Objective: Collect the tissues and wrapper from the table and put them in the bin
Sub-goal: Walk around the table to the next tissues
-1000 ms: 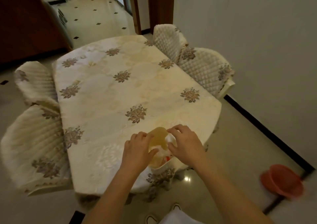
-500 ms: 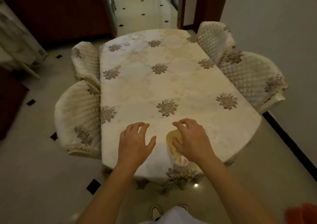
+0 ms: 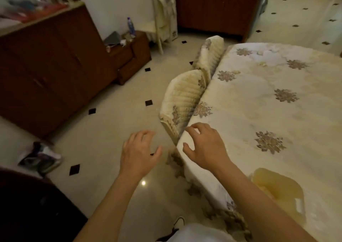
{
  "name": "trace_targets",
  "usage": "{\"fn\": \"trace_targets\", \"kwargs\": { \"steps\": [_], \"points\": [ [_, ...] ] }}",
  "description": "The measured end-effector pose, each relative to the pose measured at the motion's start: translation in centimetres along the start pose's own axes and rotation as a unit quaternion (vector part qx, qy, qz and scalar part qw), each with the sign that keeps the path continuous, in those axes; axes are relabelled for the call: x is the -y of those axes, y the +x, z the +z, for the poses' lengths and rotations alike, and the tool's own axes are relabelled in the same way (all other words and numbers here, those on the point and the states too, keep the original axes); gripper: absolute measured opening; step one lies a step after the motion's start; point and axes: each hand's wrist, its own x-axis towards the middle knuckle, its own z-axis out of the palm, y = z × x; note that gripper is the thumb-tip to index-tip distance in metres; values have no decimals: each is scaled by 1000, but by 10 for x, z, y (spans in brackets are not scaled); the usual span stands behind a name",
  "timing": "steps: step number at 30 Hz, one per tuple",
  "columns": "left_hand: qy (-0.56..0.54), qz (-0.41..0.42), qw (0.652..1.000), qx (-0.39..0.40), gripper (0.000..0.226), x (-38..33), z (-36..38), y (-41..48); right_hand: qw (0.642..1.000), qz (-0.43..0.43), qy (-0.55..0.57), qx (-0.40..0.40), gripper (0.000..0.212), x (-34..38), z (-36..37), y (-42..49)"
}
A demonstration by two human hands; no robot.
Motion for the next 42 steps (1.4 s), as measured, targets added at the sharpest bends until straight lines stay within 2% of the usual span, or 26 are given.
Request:
{"fn": "trace_targets", "kwargs": {
  "steps": [7, 16, 32, 42],
  "points": [
    [48, -74, 996, -22, 49, 44, -18, -43, 995, -92, 20, 18, 49, 41, 20, 21],
    [41, -120, 991, -35, 49, 94, -18, -33, 990, -135, 27, 18, 47, 79, 39, 66],
    [8, -113, 993, -32, 50, 277, -14, 143, 993, -118, -4, 19, 46, 186, 127, 273],
    [12, -60, 998, -4, 51, 335, 3, 250, 998, -58, -20, 11, 45, 187, 159, 368]
  ]
}}
